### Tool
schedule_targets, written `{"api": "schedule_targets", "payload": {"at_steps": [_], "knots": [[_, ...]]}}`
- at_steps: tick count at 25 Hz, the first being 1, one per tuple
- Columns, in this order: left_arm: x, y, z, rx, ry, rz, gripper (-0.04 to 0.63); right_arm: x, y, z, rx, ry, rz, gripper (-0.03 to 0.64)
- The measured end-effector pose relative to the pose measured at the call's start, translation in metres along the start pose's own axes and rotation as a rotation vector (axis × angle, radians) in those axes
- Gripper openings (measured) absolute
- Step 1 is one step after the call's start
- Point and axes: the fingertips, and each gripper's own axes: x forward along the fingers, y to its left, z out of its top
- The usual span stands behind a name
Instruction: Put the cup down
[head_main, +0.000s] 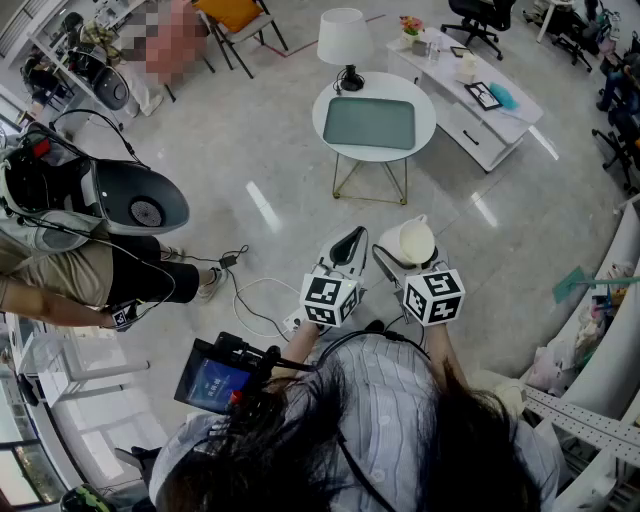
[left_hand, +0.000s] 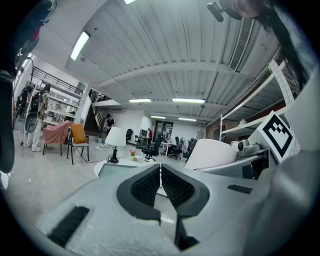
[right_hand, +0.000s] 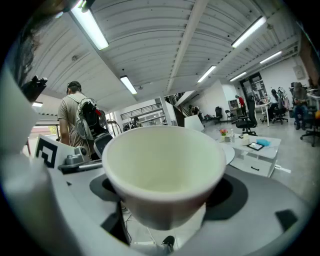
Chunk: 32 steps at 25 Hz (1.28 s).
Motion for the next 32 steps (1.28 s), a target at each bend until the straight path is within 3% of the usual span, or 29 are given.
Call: {"api": "schedule_targets", "payload": {"at_steps": [13, 32], "knots": [[-0.024, 0.007, -0.004, -0.049, -0.048, 0.0, 0.018, -0.004, 0.02, -0.018, -0.015, -0.001, 0.007, 0.423], [0.003, 0.019, -0.006, -0.021, 0.004, 0.016, 0.017, 0.018, -0.006, -0.022, 0.012, 0.041, 0.017, 0.423]]}}
